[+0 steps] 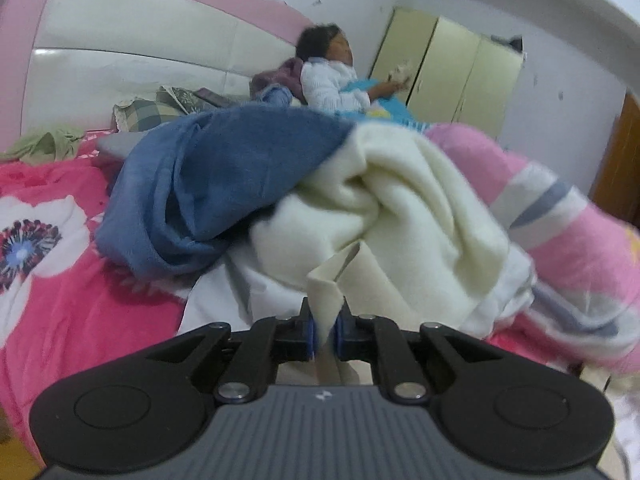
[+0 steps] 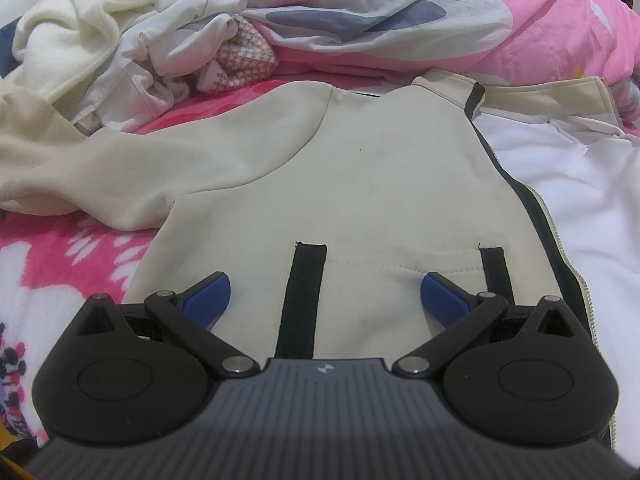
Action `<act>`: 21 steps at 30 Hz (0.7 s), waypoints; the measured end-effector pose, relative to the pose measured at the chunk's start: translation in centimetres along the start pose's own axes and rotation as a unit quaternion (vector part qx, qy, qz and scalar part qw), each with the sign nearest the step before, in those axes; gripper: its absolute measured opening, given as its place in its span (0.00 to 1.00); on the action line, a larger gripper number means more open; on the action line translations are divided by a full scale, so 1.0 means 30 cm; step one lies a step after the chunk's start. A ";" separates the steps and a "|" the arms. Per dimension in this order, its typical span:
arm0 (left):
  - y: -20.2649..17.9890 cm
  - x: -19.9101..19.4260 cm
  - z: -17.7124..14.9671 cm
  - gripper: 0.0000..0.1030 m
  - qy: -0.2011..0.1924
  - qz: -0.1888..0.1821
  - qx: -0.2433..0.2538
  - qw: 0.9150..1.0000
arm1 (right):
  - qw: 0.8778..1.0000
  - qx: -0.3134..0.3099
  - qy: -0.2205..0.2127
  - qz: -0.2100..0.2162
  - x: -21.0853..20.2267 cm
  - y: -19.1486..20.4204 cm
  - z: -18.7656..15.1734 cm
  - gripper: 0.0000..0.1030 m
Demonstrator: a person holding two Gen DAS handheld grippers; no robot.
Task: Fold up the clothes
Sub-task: 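Grasp the beige sleeve with the left tool and lift it up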
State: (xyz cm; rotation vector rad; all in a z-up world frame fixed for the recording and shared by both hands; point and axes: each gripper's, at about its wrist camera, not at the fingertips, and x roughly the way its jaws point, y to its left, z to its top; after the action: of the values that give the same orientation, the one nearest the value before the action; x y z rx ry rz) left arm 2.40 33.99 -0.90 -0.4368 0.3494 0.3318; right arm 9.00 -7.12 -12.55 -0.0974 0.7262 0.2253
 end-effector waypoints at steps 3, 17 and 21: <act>-0.029 -0.015 0.048 0.09 -0.025 -0.041 -0.017 0.999 | 1.000 -0.001 0.000 -0.001 -0.001 0.003 0.000 0.99; -0.800 0.093 0.291 0.09 -0.033 -0.325 0.095 0.940 | 1.000 -0.001 0.000 -0.002 0.000 0.006 0.002 0.99; -0.918 0.133 0.330 0.09 -0.045 -0.366 0.144 0.918 | 1.000 -0.001 -0.001 -0.003 0.000 0.007 0.003 0.99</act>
State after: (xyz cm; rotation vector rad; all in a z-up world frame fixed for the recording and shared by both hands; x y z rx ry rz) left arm 19.01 15.98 15.58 -0.2338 0.1209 -0.4285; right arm 9.01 -6.90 -12.49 -0.1008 0.7247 0.2211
